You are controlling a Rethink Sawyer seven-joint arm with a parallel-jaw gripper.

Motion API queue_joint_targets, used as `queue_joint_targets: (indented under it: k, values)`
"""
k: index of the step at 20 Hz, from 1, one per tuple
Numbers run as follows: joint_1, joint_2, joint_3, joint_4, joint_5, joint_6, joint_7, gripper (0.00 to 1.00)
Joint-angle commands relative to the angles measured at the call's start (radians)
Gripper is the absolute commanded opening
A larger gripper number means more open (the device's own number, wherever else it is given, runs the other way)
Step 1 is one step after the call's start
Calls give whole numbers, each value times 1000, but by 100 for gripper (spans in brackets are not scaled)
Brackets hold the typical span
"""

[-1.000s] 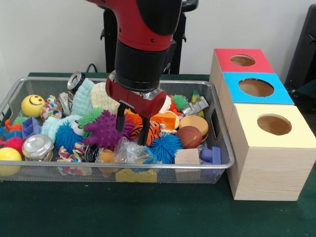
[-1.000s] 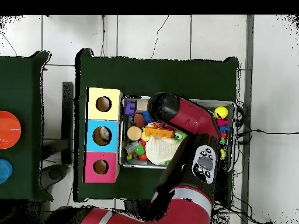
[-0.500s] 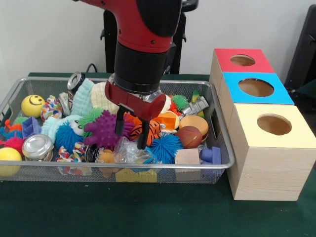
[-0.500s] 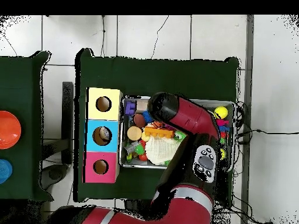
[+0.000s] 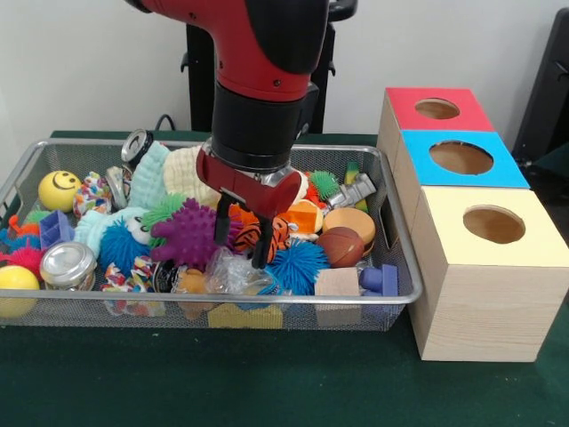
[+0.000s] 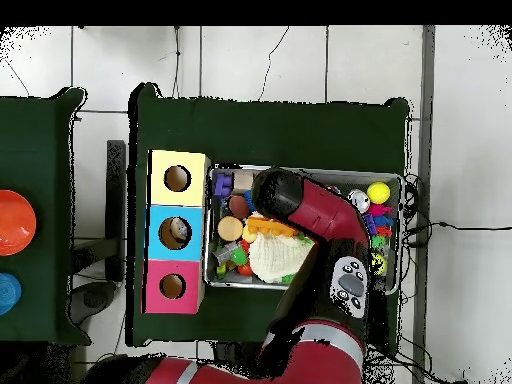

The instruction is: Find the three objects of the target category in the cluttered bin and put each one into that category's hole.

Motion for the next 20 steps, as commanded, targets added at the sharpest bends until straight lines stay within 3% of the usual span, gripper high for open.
queue_joint_targets:
  k: [1, 14, 20]
  values:
    - [-45, 26, 158, 130, 47, -82, 197, 100]
    - [-94, 62, 214, 117, 35, -78, 156, 100]
    - [-88, 62, 206, 107, 26, -61, 162, 100]
